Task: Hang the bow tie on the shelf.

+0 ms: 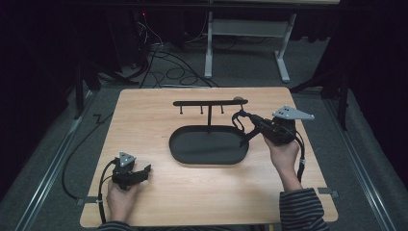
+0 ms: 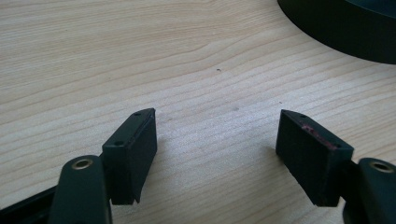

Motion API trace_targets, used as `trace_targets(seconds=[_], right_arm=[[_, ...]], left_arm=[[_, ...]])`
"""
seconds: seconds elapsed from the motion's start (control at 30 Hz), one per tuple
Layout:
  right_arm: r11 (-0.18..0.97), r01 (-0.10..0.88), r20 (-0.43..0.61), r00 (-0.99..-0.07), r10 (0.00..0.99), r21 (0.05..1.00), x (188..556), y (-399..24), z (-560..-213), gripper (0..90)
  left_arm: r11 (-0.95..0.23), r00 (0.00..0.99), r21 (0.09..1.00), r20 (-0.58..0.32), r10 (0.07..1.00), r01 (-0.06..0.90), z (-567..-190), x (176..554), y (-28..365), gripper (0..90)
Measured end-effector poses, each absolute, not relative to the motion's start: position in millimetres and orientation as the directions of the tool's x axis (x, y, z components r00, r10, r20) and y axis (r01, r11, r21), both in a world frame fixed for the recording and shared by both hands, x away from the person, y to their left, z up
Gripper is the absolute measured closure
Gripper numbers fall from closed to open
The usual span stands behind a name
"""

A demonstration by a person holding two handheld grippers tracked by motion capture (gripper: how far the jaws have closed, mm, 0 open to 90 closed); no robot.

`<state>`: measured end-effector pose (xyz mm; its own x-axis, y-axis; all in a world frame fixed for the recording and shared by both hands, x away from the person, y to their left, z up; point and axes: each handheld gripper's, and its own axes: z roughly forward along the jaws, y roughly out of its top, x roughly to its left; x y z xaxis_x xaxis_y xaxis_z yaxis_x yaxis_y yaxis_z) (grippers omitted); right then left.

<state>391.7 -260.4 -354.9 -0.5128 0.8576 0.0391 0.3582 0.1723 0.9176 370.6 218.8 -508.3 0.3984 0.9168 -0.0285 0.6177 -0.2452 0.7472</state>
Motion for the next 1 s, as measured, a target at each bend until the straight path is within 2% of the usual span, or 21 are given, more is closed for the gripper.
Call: trace_targets(seconds=[1.0], right_arm=[[0.124,0.424,0.065,-0.404,0.913,0.897,427,-265,-371,90.0]], left_arm=[[-0.243,0.398,0.747,-0.032,0.917,0.619,-508,371,219,29.5]])
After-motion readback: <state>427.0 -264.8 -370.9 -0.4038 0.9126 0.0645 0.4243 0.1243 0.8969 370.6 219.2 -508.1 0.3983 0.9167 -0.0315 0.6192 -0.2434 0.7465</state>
